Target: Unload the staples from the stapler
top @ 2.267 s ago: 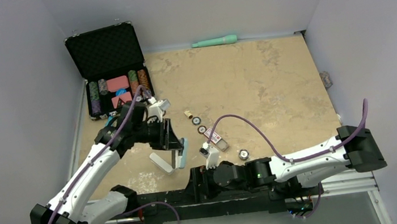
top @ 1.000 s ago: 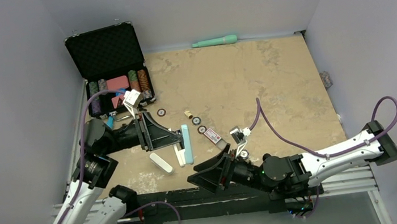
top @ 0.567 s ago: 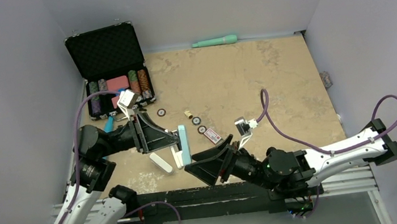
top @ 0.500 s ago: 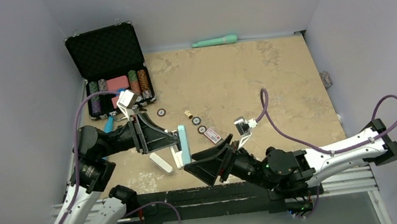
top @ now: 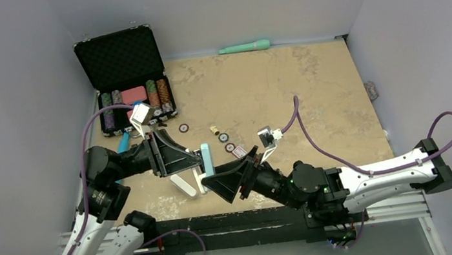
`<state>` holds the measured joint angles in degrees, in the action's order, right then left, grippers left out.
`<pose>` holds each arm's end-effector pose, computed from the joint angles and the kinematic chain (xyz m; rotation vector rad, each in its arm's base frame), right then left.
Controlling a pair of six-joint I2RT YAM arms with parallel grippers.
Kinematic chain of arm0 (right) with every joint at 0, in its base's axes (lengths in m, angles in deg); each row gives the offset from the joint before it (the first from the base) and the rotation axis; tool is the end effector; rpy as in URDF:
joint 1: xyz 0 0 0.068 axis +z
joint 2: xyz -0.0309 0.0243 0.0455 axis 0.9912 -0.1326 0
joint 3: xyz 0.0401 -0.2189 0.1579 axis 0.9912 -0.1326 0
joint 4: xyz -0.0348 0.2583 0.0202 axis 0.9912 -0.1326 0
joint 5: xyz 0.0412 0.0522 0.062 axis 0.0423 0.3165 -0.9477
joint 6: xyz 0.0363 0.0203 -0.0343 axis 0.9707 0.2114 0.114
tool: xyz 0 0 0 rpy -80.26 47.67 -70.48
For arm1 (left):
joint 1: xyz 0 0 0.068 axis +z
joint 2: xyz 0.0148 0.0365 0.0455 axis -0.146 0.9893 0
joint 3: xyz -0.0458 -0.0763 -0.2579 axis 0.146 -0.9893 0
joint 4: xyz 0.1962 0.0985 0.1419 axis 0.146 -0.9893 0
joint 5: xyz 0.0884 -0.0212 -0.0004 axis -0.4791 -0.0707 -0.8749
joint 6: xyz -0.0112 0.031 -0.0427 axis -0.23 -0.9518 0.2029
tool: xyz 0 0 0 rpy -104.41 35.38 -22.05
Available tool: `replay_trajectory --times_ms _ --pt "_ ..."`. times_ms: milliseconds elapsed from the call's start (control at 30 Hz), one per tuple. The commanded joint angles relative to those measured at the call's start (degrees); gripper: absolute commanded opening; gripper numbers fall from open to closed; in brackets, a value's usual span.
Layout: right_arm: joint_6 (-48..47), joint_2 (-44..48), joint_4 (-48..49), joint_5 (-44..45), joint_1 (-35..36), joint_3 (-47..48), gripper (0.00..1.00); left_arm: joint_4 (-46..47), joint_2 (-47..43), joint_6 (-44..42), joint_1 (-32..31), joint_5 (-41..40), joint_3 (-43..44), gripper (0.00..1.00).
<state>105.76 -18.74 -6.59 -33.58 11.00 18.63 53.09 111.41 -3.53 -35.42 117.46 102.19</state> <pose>0.0077 0.2233 0.3720 -0.0549 1.6046 1.5648 0.0955 -0.0802 0.3915 0.2361 1.7724 -2.0001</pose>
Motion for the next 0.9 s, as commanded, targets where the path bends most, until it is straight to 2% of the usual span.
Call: replay_trajectory --times_ms 0,300,600,867 --pt "-2.0 -0.7 4.2 -3.0 -0.8 2.7 0.76 2.2 -0.7 -0.2 0.0 -1.1 0.8 0.0" --pt "-2.2 -2.7 6.3 -5.2 -1.3 3.2 0.73 2.0 -0.6 -1.0 0.0 -1.4 0.8 0.0" --pt "-2.3 -2.9 6.5 -5.6 -1.5 3.4 0.57 1.6 -1.2 -1.2 0.1 -1.4 0.6 0.0" --pt "-2.0 -4.0 6.9 -6.4 -1.8 3.9 0.54 1.7 -1.5 -1.5 0.1 -2.0 0.4 0.0"
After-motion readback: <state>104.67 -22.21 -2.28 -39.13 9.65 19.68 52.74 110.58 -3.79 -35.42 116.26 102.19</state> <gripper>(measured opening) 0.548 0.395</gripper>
